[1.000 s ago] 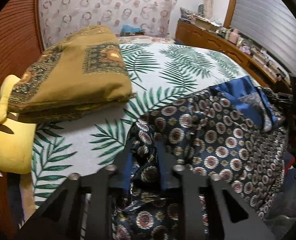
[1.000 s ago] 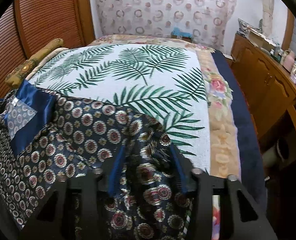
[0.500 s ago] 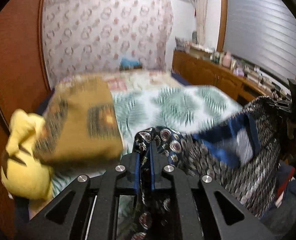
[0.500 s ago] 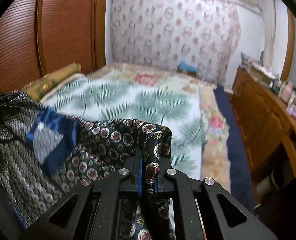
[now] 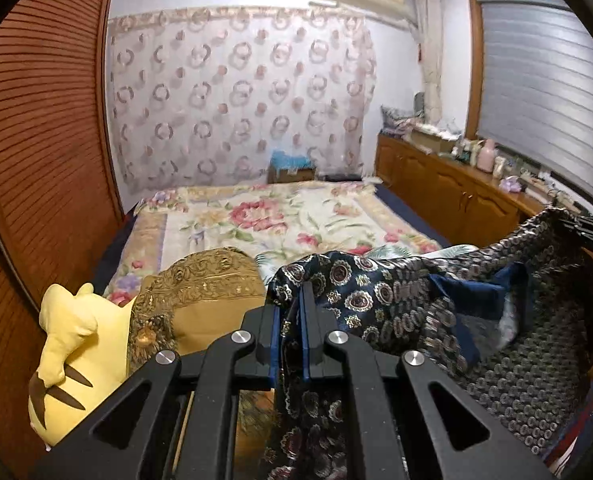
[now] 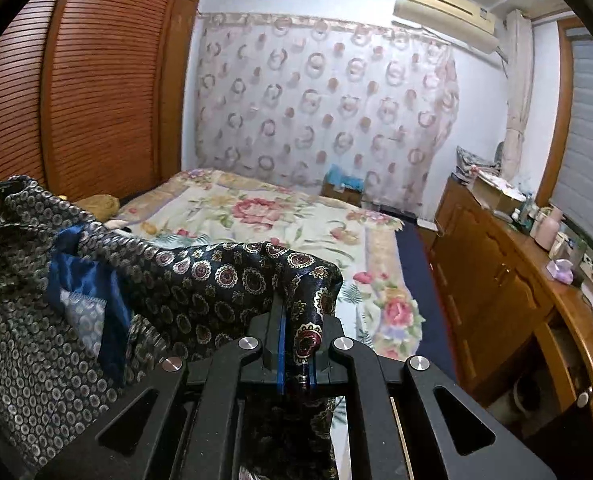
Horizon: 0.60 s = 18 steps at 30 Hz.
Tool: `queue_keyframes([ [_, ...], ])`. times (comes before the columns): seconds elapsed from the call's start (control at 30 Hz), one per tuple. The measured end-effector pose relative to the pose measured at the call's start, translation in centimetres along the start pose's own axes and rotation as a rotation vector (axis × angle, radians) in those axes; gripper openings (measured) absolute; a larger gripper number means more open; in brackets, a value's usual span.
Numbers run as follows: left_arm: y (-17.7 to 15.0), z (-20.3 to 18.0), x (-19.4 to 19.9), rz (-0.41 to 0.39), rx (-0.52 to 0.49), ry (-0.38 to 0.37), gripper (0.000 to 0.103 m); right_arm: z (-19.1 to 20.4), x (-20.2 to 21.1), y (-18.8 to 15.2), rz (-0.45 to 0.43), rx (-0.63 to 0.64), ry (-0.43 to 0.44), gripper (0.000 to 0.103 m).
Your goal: Fold small clothes
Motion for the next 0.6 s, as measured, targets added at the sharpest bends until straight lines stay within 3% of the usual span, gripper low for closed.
queue_keyframes([
  [0.23, -1.9, 1.3, -4.2, 0.073, 0.010, 0.043, 0.011, 1.8, -5.4, -0.5, 0.079, -0.030, -0.051, 0.008],
  [0.3, -3.0, 1.6, -4.9, 0.110, 0.021, 0.046, 0.014, 2.8, -6.4, -0.7, 0.131, -0.058, -0.047, 0.015],
  [0.4, -4.7, 1.6, -4.6, 0.136, 0.034, 0.036, 0.026, 3.3, -7.3, -1.4, 0.178, -0.076, -0.044, 0.034],
  [0.47, -5.6, 1.6, -3.9, 0.134, 0.031, 0.044, 0.041, 4.2, -7.0, -1.9, 0.185, -0.066, -0.040, 0.048],
  [0.6, -6.8, 1.4, -2.4, 0.143, 0.038, 0.029, 0.043, 6.1, -5.9, -2.3, 0.196, -0.051, 0.006, 0.050],
])
Point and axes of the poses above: each gripper's, at about its wrist camera, not at the fingertips, and x roughly against the way its jaws point, z to its left, y to its top, the point moved 2 cm from there along -x, roughly the way its jaws point, and after that the axes turned 11 degrees about -z, right-handed, at the moved point
